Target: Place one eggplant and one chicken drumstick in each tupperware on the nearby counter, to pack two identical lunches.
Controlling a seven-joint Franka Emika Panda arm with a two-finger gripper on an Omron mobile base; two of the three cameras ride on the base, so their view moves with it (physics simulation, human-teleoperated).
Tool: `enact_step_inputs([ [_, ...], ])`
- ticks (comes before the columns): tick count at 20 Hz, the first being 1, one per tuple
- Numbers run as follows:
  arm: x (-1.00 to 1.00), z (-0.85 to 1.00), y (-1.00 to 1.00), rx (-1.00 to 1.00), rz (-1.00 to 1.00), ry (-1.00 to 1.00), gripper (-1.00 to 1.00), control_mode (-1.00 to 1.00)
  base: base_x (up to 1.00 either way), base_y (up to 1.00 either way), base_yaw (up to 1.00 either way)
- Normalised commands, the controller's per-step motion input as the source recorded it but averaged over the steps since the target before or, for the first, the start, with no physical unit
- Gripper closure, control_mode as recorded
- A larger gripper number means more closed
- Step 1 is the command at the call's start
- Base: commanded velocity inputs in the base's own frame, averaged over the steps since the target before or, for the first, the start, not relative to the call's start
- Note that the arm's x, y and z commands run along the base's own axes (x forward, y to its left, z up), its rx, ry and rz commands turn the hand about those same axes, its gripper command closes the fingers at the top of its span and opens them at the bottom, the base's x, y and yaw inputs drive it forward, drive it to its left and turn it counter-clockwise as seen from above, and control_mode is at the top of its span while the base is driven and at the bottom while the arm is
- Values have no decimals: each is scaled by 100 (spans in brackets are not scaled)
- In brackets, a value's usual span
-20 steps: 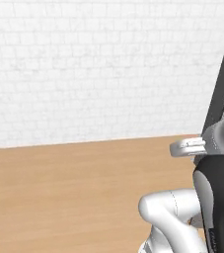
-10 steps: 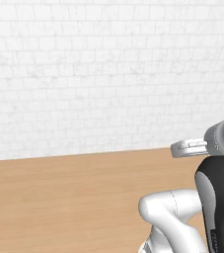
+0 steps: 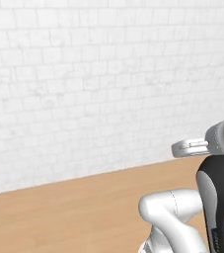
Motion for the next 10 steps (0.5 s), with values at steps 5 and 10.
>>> enact_step_inputs([
  [5, 0, 0, 0, 0, 0, 0, -100, 100, 100, 64, -68],
  [10, 0, 0, 0, 0, 0, 0, -100, 100, 85, 13, -69],
])
